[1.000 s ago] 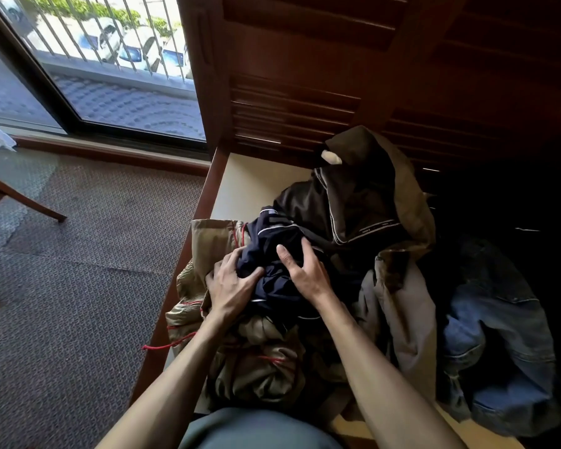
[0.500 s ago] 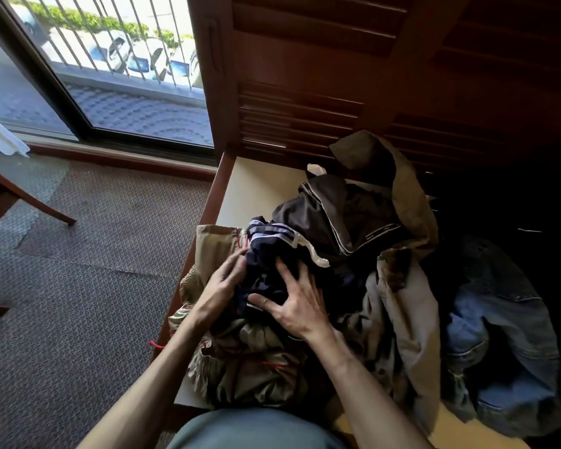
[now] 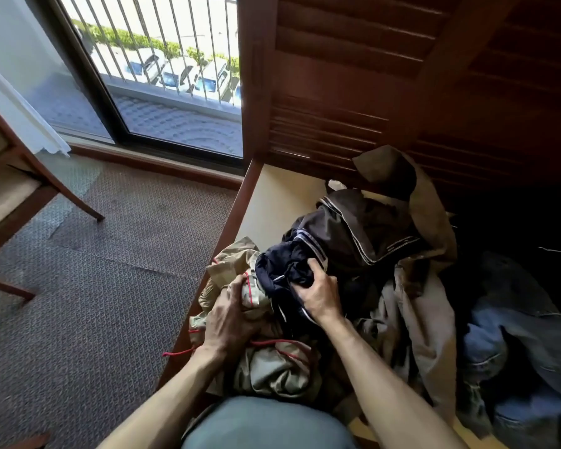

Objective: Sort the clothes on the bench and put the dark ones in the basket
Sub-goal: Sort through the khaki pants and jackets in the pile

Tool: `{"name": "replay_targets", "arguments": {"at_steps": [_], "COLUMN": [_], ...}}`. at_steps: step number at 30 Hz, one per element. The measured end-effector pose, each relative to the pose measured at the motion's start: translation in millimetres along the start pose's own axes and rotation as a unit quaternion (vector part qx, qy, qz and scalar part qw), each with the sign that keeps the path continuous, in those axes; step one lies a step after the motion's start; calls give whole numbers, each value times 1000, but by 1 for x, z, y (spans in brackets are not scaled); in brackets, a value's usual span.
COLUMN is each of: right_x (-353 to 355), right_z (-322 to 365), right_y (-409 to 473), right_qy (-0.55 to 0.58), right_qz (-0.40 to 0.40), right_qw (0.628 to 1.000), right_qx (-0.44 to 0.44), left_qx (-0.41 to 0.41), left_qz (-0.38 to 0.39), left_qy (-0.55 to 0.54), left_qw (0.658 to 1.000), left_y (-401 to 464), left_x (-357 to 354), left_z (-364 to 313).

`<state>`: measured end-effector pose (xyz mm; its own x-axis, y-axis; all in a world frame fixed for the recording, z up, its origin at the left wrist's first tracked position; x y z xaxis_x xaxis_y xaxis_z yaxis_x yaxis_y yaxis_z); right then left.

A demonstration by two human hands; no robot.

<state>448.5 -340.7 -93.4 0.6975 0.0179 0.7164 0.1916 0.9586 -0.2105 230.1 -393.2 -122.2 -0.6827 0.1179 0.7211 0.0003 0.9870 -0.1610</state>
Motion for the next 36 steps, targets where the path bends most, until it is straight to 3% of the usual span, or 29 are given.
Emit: {"name": "replay_targets", "arguments": {"at_steps": [5, 13, 19, 22, 28, 36], "right_x": [39, 147, 231, 270, 369, 431], "right_z": [5, 45, 71, 57, 5, -91], "right_y": [-10, -79, -141, -166, -244, -367], "right_qy": [96, 227, 232, 228, 151, 112], "right_qz": [-10, -155, -268, -306, -460, -533], "right_qw": [995, 958, 925, 916, 870, 838], "right_qx": [2, 86, 136, 126, 87, 36], "left_qx": [-22, -96, -153, -186, -215, -217], "left_qz": [-3, -27, -25, -37, -74, -9], "left_qy": [-58, -185, -234, -223, -167, -196], "left_qw": [998, 978, 960, 956, 959, 956], "left_y": [7, -24, -28, -36, -53, -131], "left_x": [25, 102, 136, 142, 145, 57], "left_z": [-14, -97, -165, -202, -251, -311]}}
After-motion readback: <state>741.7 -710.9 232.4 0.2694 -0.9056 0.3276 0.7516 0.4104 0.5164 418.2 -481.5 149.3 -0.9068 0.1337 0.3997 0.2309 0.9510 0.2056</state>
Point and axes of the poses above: each hand's wrist, its own y-axis towards the middle knuckle, its own x-axis out of the back of the hand, z = x × y, the point moved 8 cm from there along y, towards the middle knuckle, and after that the axes turned 4 degrees about -x, right-handed, at the moved point
